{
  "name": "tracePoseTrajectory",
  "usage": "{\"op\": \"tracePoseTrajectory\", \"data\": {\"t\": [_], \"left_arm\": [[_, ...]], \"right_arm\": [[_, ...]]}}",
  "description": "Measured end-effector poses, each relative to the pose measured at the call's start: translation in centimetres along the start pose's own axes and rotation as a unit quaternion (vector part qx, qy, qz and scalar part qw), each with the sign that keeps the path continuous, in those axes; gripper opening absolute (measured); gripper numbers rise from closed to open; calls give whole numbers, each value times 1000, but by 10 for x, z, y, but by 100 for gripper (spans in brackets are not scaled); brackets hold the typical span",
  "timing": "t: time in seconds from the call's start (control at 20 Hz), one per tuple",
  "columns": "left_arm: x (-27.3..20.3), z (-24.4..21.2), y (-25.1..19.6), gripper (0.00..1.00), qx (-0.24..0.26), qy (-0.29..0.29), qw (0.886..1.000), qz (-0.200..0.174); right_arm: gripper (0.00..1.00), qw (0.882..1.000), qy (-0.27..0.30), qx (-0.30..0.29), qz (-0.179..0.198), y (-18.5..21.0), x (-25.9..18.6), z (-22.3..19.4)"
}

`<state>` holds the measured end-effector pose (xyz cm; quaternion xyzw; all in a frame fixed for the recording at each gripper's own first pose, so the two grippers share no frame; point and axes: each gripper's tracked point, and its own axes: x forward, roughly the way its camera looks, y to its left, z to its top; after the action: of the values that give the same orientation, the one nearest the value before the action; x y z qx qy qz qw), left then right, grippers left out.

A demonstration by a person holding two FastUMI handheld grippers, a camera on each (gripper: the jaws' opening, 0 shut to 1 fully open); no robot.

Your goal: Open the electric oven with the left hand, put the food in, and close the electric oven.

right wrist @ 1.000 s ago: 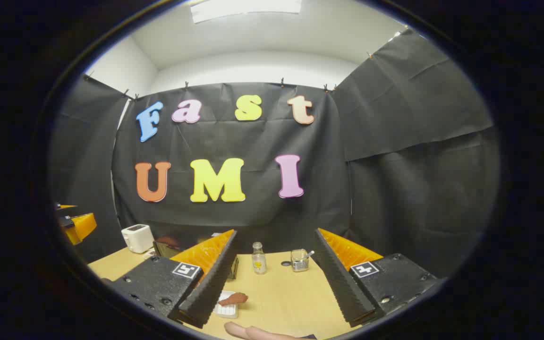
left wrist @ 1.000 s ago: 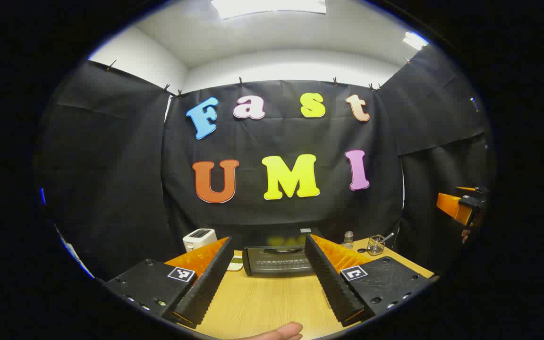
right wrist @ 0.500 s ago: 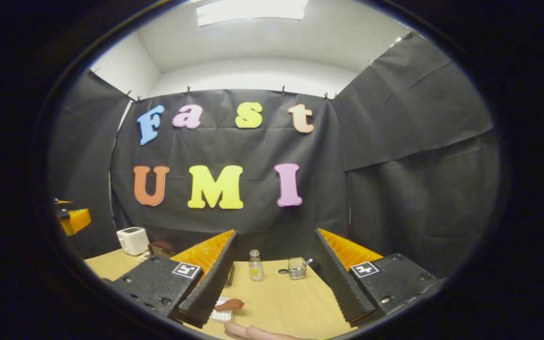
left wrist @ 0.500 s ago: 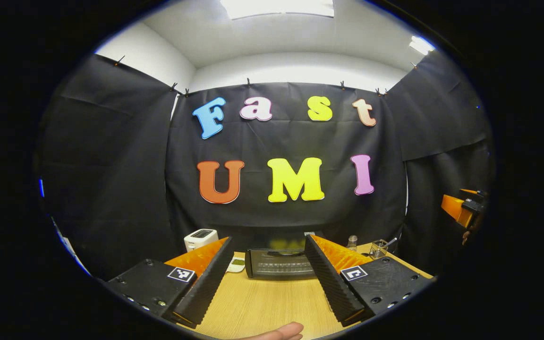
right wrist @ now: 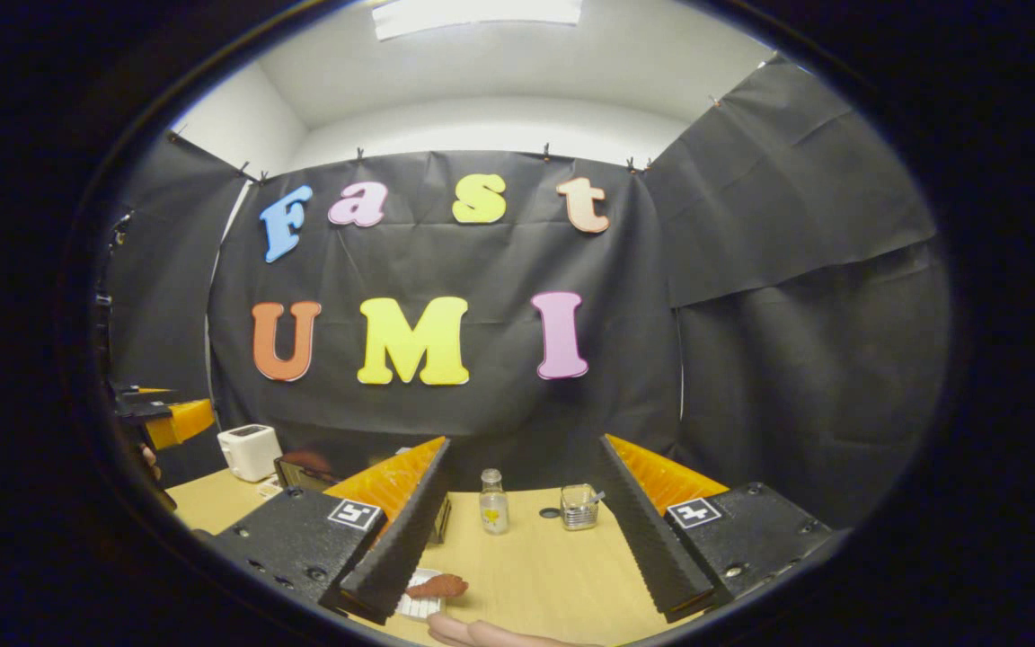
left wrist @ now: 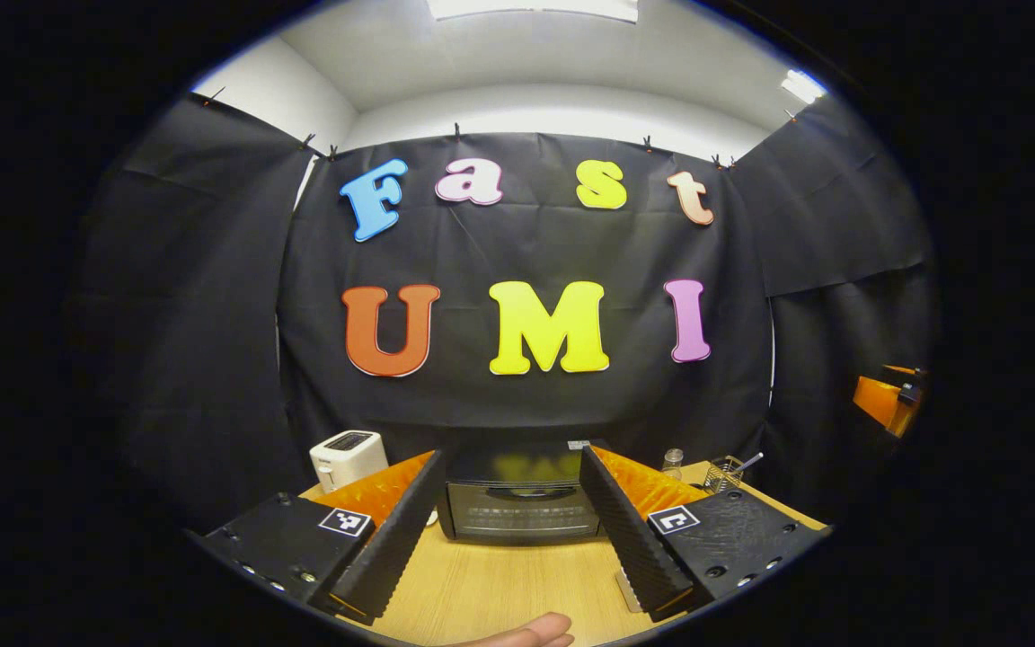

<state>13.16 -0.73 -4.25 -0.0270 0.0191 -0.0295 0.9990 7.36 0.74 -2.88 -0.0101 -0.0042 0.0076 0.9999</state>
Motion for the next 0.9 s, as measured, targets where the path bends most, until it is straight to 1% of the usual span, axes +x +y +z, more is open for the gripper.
{"op": "tracePoseTrajectory", "data": {"t": [0.05, 0.15, 0.2, 0.25, 0.4, 0.5, 0.55, 0.6, 0.65, 0.75, 0.8, 0.9], "left_arm": [[16, -5, -2, 96, -2, 4, 1000, -5], [49, -16, -4, 96, -1, 16, 1000, -9], [65, -24, -5, 96, 0, 24, 1000, -9], [82, -32, -5, 96, 0, 32, 999, -10], [131, -66, -13, 96, 4, 74, 997, -19], [159, -93, -11, 96, 8, 112, 994, -17], [170, -105, -12, 97, 10, 124, 992, -16], [181, -115, -13, 97, 12, 138, 990, -17], [192, -126, -14, 97, 13, 151, 988, -19], [205, -148, -14, 96, 14, 179, 984, -16], [210, -156, -15, 97, 13, 189, 982, -19], [219, -168, -13, 96, 13, 205, 978, -15]], "right_arm": [[100, 1000, 1, -3, 0, -1, 6, -1], [100, 1000, -3, -7, -1, -5, 15, 2], [96, 1000, -5, -9, -4, -7, 18, 4], [100, 1000, -7, -11, -6, -11, 21, 5], [100, 1000, -7, -11, -8, -17, 27, 8], [100, 1000, -8, -15, -10, -21, 30, 11], [100, 1000, -10, -18, -10, -25, 29, 12], [96, 1000, -10, -21, -12, -28, 29, 13], [100, 1000, -10, -23, -14, -32, 29, 12], [100, 999, -11, -27, -19, -41, 28, 13], [100, 999, -12, -27, -23, -46, 27, 14], [100, 999, -11, -30, -27, -53, 26, 12]]}}
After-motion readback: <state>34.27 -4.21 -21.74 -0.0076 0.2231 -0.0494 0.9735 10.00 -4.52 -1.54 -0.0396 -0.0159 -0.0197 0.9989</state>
